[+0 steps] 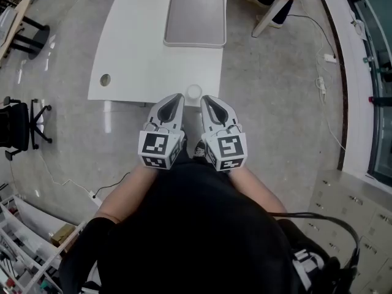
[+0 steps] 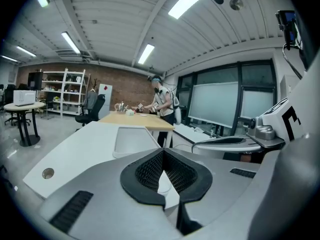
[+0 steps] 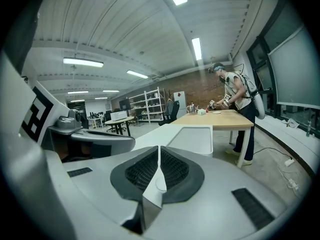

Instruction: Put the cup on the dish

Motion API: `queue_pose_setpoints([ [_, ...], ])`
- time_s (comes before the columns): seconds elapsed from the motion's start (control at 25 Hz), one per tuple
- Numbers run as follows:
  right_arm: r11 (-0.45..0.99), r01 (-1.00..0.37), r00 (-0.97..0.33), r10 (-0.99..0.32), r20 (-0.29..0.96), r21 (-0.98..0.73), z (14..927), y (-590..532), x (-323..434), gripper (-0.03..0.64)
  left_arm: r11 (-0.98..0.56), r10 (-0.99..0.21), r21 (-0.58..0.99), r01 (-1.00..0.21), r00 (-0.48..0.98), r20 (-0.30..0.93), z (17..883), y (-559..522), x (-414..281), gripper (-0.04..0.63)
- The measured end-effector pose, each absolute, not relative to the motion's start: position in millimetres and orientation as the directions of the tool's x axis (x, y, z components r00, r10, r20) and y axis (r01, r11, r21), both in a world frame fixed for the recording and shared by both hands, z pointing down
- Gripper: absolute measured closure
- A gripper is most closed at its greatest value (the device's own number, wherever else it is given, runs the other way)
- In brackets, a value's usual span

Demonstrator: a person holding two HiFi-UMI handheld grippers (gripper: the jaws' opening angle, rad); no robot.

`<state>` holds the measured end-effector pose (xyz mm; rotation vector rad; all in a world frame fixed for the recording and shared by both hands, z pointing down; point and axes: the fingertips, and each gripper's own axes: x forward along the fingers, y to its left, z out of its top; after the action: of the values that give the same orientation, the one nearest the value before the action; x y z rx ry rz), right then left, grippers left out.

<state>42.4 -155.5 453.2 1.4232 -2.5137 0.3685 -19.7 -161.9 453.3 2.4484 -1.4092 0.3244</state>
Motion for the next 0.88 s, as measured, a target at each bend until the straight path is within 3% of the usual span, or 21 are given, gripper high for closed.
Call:
queue_pose_setpoints([
  [0.44,0.495,-0.859,-0.494,-0.743,0.451,-0.126,518.6,-181.9,19.1,0.589,-0.502,-0.739,0.152,-0.851,0.513,0.437,514.1,-202.1,-35.5,0.589],
  [0.56,0.506,-0.850,-0.508,-0.717,0.478,-0.144,532.9,-189.1,15.0,0.475,-0.506,-0.729,0.160,-0.848,0.519,0.447,523.1,-212.5,-35.7,0.589],
  [0.88,0.522,-0.837,-0.516,-0.653,0.555,-0.163,569.9,-200.9,2.3,0.373,-0.497,-0.706,0.185,-0.848,0.519,0.483,550.2,-232.1,-45.5,0.589],
])
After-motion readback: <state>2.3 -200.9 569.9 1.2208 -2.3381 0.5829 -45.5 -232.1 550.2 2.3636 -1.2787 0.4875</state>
